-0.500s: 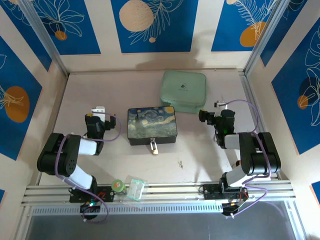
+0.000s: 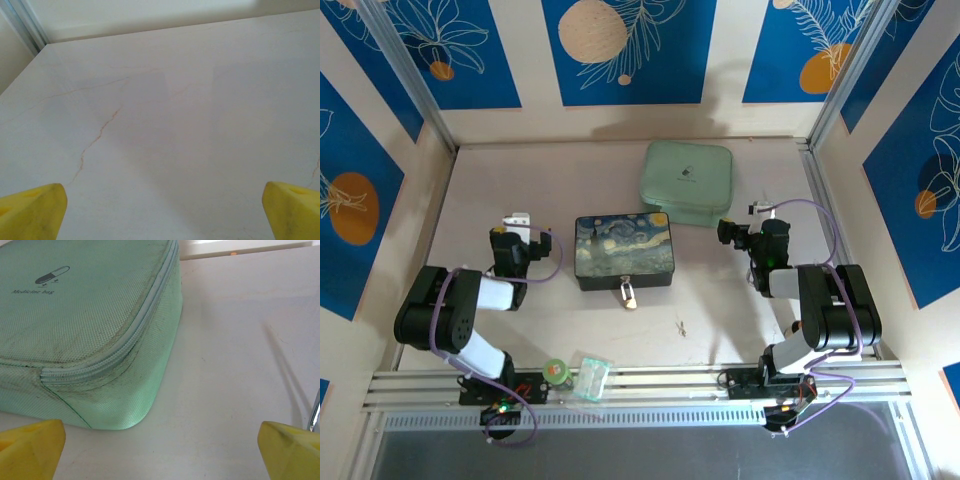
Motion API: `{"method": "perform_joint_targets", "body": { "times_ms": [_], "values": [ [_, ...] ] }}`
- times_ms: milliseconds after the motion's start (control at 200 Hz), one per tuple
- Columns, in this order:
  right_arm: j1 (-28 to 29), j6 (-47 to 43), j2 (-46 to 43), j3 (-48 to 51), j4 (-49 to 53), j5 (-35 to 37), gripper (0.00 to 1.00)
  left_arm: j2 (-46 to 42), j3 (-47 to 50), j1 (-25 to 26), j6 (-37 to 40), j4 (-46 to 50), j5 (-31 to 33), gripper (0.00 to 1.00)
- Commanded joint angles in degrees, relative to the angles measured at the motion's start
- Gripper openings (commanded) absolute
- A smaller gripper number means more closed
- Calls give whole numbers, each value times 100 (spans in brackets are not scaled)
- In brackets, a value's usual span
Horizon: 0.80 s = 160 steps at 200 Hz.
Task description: Unlock a padlock with a key
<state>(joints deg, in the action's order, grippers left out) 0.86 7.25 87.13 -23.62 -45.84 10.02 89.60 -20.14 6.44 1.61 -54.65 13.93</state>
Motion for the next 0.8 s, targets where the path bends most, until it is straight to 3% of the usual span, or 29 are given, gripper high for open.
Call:
{"method": "perform_joint_targets", "body": {
  "times_ms": [0, 795],
  "values": [
    [-25, -65, 1, 24, -160, -62, 99, 22, -35, -64, -19, -147, -40, 99],
    [-34, -107, 5, -20, -90, -194, 99, 22, -41, -64, -24, -133, -49, 99]
  ]
}}
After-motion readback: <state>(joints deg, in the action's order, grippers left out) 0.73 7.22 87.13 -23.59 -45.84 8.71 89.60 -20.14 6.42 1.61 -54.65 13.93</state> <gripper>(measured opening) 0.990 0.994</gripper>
